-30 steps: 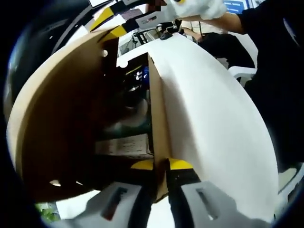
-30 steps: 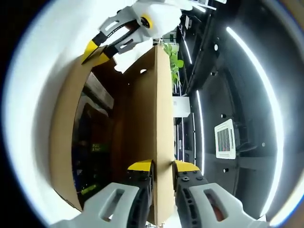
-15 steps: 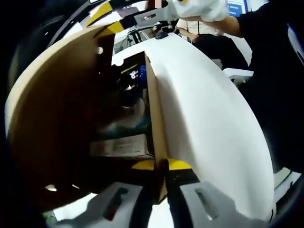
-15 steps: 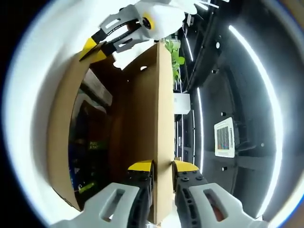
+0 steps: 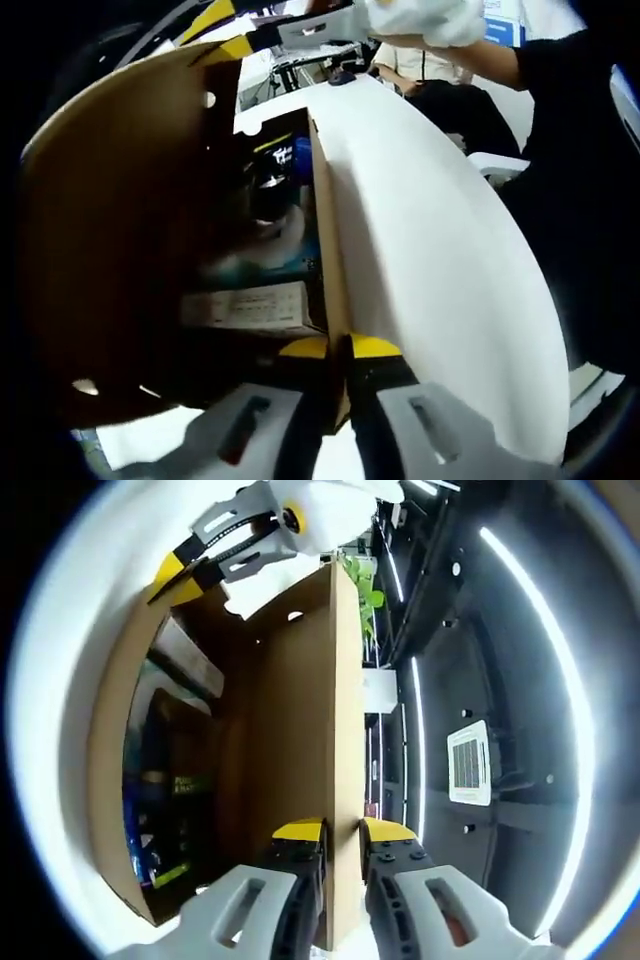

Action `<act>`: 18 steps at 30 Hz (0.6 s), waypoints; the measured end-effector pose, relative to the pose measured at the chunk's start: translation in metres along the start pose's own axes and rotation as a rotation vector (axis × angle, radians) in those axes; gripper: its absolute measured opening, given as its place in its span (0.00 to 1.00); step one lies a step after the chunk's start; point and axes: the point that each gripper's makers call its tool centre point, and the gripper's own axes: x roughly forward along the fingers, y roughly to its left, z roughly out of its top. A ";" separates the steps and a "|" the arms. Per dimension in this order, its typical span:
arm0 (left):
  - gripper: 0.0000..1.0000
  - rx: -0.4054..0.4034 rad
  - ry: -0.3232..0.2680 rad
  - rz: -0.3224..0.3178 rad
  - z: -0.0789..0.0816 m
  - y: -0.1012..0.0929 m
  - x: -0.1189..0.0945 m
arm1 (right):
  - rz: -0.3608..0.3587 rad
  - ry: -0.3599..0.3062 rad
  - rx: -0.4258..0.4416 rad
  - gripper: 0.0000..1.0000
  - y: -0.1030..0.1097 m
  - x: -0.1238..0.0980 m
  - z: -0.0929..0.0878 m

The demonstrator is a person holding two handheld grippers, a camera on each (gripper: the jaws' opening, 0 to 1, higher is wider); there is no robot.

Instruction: Operate the shoe box by opening the lid, removing the specified soft item, and placing it in the target area until the item is outside and the box remains undamaged.

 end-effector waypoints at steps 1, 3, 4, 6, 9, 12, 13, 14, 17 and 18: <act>0.04 0.002 0.007 0.004 0.000 0.000 0.001 | 0.003 0.003 0.002 0.11 0.000 0.000 0.000; 0.04 -0.004 0.014 0.009 -0.001 0.001 0.001 | 0.006 0.009 -0.010 0.11 0.002 0.000 0.000; 0.04 -0.015 0.018 0.012 -0.001 0.001 0.001 | 0.008 0.010 -0.014 0.11 0.002 0.000 0.000; 0.05 -0.013 0.019 0.016 -0.001 0.001 0.001 | 0.010 0.010 -0.012 0.11 0.001 0.000 0.000; 0.05 -0.027 0.025 0.022 -0.001 0.001 0.002 | 0.017 0.016 -0.014 0.11 0.000 0.000 0.000; 0.05 -0.024 0.031 0.025 -0.002 0.001 0.002 | 0.026 0.026 -0.019 0.11 -0.003 0.003 0.001; 0.05 -0.025 0.030 0.025 -0.002 0.002 0.002 | 0.027 0.028 -0.020 0.11 -0.003 0.003 0.000; 0.05 -0.026 0.029 0.024 -0.002 0.002 0.002 | 0.028 0.029 -0.017 0.11 -0.004 0.004 0.000; 0.05 -0.029 0.026 0.020 -0.002 0.002 0.003 | 0.028 0.038 -0.014 0.10 -0.005 0.006 0.000; 0.05 -0.028 0.025 0.020 -0.002 0.002 0.003 | 0.028 0.041 -0.015 0.10 -0.006 0.006 0.000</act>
